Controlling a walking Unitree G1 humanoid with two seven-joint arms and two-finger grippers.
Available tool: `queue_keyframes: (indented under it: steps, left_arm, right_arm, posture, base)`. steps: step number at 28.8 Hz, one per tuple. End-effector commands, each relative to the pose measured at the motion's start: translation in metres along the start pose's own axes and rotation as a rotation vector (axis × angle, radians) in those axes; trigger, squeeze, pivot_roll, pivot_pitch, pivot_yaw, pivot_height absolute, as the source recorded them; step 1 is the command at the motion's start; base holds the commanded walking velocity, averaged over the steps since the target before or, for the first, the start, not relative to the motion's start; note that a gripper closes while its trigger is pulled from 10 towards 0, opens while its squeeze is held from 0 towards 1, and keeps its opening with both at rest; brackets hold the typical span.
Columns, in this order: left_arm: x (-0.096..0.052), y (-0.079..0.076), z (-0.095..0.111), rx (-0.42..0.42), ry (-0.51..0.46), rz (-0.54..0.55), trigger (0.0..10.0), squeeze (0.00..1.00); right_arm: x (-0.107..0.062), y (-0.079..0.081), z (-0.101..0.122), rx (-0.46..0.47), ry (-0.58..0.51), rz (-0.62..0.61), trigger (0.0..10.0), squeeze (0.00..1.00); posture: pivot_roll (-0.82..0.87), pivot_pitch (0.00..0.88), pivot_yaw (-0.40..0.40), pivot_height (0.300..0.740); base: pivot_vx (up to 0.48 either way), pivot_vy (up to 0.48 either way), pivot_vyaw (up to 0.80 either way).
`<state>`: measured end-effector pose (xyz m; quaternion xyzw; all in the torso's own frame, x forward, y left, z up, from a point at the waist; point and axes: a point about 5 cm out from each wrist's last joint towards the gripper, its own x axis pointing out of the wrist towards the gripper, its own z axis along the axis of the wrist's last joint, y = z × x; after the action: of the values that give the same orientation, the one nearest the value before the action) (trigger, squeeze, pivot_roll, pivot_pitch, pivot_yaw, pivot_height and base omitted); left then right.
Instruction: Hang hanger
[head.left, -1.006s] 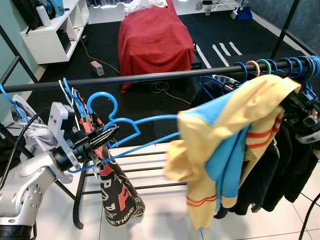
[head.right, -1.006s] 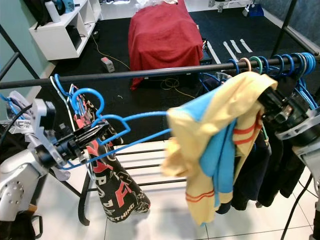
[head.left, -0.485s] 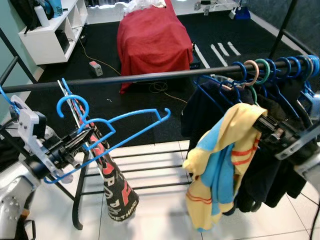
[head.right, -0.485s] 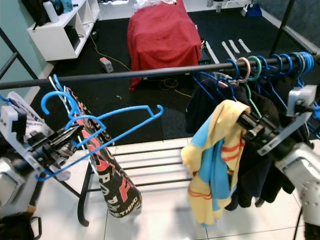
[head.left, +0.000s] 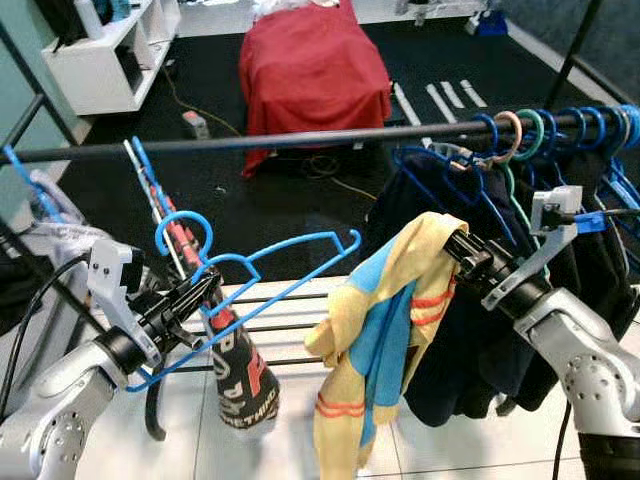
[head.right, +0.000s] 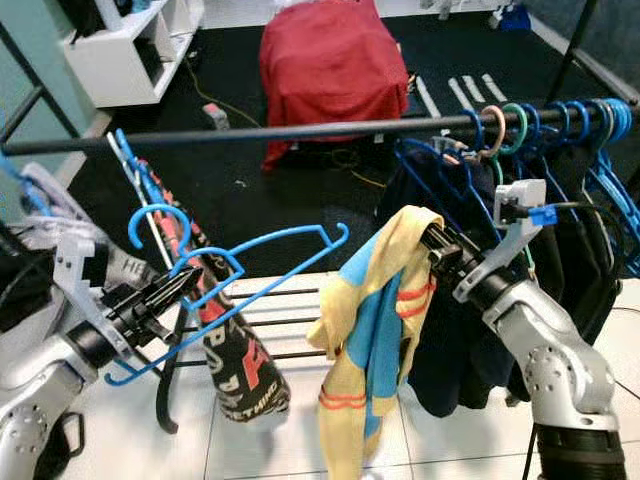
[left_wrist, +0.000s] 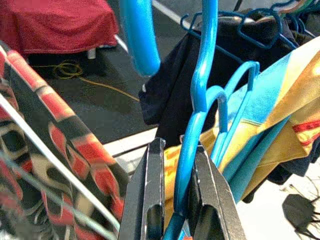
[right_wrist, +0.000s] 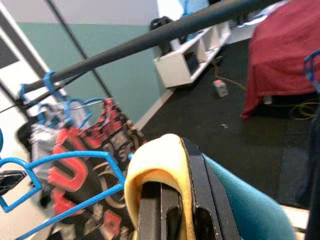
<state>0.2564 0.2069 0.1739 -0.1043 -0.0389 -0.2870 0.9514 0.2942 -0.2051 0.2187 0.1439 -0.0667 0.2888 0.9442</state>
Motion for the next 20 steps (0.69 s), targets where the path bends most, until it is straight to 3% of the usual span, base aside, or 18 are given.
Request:
queue_keyframes:
  steps: [1, 20]
  left_arm:
    - [0.001, -0.001, -0.003, 0.004, 0.005, 0.000, 10.0, 0.00]
    - [0.015, 0.000, -0.013, 0.041, 0.041, 0.056, 10.0, 0.00]
  right_arm:
    - [0.000, -0.001, 0.001, -0.018, -0.017, -0.014, 10.0, 0.00]
    - [0.000, -0.015, -0.022, -0.027, 0.033, -0.146, 10.0, 0.00]
  posture:
    - [-0.07, 0.113, 0.041, 0.740]
    - [-0.06, 0.105, 0.033, 0.740]
  base:
    - [-0.390, 0.000, 0.00]
    - [-0.402, 0.000, 0.00]
